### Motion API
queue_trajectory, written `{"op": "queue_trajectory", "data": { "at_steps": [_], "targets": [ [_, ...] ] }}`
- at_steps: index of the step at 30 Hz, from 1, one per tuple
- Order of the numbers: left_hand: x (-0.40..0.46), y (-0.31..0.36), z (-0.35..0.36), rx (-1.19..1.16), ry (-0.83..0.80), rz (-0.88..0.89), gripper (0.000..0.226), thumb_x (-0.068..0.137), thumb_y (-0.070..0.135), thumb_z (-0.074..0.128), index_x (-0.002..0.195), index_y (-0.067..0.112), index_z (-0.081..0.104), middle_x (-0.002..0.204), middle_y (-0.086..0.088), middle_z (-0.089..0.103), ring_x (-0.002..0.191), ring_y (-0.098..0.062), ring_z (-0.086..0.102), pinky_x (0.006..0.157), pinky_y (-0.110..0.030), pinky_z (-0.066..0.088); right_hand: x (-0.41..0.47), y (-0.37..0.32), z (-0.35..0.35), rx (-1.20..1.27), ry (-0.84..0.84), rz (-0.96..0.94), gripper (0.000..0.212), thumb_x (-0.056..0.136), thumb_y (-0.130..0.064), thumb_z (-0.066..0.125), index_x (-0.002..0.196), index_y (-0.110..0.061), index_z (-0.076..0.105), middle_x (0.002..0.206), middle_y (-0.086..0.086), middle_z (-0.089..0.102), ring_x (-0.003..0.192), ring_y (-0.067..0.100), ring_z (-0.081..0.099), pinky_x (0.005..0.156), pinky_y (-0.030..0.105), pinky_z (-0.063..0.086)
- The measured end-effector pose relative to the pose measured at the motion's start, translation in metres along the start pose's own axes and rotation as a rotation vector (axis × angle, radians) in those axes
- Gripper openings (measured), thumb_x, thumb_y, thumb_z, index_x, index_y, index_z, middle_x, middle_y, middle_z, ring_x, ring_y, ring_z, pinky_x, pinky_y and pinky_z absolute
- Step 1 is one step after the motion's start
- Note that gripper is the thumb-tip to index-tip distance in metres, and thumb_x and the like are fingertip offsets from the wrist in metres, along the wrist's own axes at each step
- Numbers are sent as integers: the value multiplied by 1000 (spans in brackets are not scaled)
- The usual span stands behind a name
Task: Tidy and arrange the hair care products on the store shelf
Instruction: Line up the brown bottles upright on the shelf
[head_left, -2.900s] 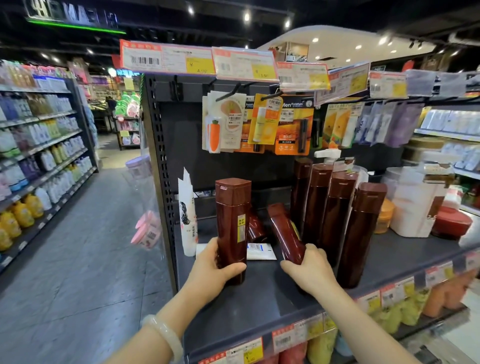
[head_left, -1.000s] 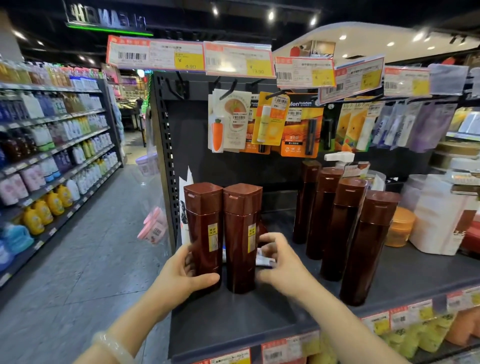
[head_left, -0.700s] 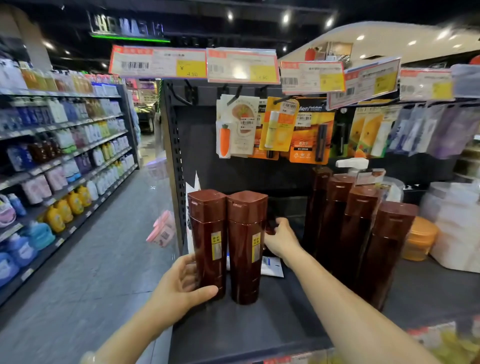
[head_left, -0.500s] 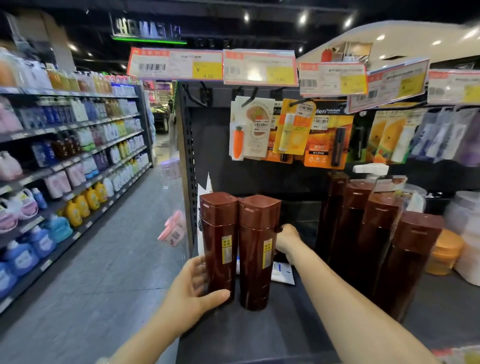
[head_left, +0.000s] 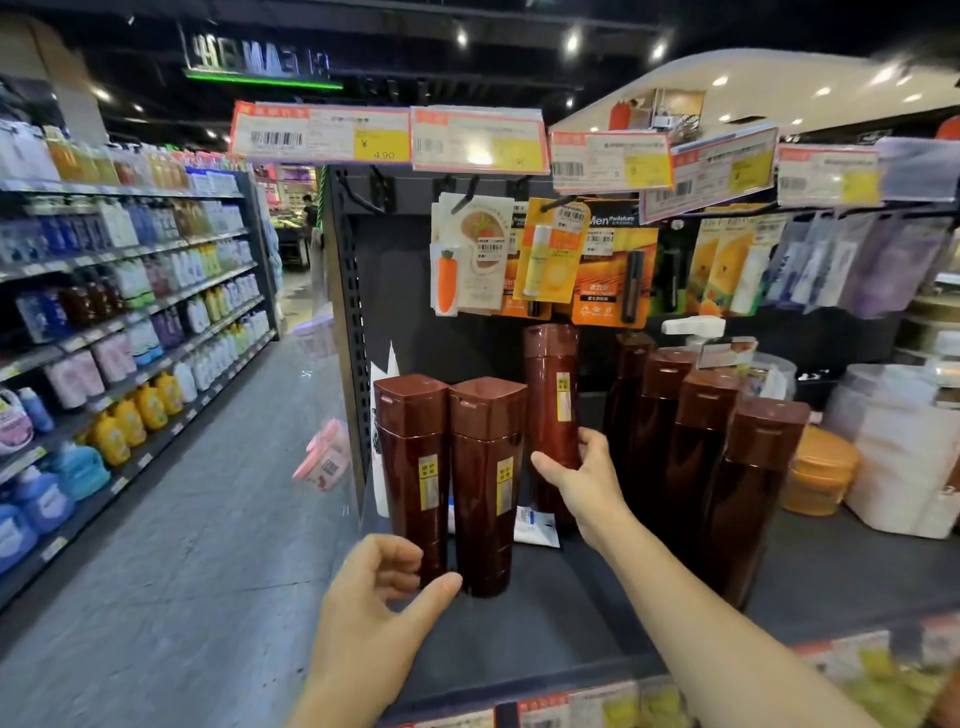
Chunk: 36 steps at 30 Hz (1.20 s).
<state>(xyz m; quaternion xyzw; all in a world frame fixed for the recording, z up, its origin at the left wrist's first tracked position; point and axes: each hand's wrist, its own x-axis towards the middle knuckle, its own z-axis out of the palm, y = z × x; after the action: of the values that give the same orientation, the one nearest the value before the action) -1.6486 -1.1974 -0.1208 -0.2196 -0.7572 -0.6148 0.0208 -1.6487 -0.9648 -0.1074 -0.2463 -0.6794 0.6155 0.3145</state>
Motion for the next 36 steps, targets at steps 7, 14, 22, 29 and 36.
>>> {"op": "queue_trajectory", "data": {
  "at_steps": [7,14,22,29,36],
  "targets": [
    [-16,11,26,34,-167,26,31,64,19,83,82,25,58,86,3,63,82,-7,61,73,-22,50,-45,-3,-18,-24,-105,-45,55,82,-11,68,120,-24,31,111,-6,55,105,14,55,94,31,44],
    [-23,17,41,51,-244,23,30,69,23,79,86,29,55,94,11,60,90,-2,57,76,-17,47,-75,8,-31,-29,-120,-62,55,80,-9,69,121,-21,35,118,2,58,109,15,58,99,36,46],
    [-24,25,51,92,-250,52,29,71,26,77,88,30,53,97,14,57,91,-1,55,75,-16,47,-90,4,-40,-54,-210,-36,54,79,-8,70,120,-21,38,113,-2,59,106,10,58,95,30,47],
    [-25,26,62,99,-311,47,31,80,22,70,103,30,51,99,21,53,98,-1,53,81,-14,43,-96,4,-48,-161,-230,-32,50,81,-10,69,122,-15,40,114,-1,60,109,10,57,100,33,46],
    [-33,23,39,88,-127,127,22,78,9,71,80,28,59,86,8,62,76,-3,61,66,-16,48,-98,6,-52,-199,-225,-5,53,77,-8,72,120,-19,42,118,1,58,112,16,57,101,33,45]
  ]
}}
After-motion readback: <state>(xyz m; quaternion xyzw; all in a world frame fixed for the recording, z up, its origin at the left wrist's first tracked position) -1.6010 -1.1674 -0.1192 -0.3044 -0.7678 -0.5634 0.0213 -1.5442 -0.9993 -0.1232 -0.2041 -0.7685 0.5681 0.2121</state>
